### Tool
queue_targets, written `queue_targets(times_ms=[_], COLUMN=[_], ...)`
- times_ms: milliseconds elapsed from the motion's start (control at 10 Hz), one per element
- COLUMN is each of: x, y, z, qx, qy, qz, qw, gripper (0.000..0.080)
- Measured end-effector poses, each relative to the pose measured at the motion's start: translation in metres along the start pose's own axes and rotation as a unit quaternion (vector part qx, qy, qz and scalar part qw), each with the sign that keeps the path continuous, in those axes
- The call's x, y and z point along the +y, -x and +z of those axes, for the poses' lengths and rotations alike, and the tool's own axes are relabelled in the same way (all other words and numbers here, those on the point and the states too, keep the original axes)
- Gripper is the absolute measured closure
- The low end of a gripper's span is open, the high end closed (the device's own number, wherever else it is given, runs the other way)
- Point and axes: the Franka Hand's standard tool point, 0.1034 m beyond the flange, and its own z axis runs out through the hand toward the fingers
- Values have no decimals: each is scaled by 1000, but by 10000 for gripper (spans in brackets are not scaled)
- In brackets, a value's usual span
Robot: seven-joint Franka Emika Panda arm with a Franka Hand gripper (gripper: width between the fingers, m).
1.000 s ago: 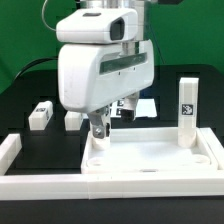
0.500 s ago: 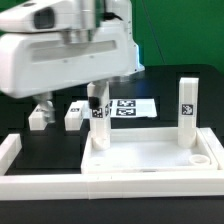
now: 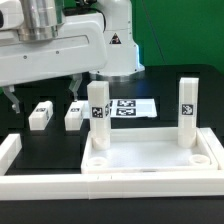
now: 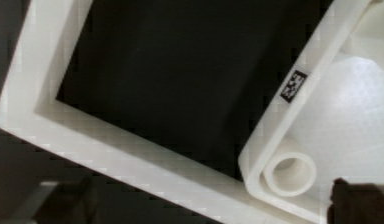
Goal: Assemble desk
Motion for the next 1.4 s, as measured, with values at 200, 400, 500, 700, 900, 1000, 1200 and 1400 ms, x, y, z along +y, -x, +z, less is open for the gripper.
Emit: queue_targets(times_ms=[200, 400, 500, 700, 900, 1000, 1200, 1400], x=[-1, 8, 13, 11, 16, 16, 14, 10], y=[-1, 15, 30, 73, 84, 80, 82, 102], z=[0, -1, 3, 14, 5, 7, 8, 21], qx=[2, -8, -11, -27, -49, -43, -47, -77], qy=[-4, -35, -40, -65, -109, -102, -105, -139], qz=[66, 162, 184, 266, 346, 347, 342, 346], qw=[998, 986, 982, 961, 930, 931, 932, 925], gripper=[150, 150, 150, 150, 150, 150, 150, 150])
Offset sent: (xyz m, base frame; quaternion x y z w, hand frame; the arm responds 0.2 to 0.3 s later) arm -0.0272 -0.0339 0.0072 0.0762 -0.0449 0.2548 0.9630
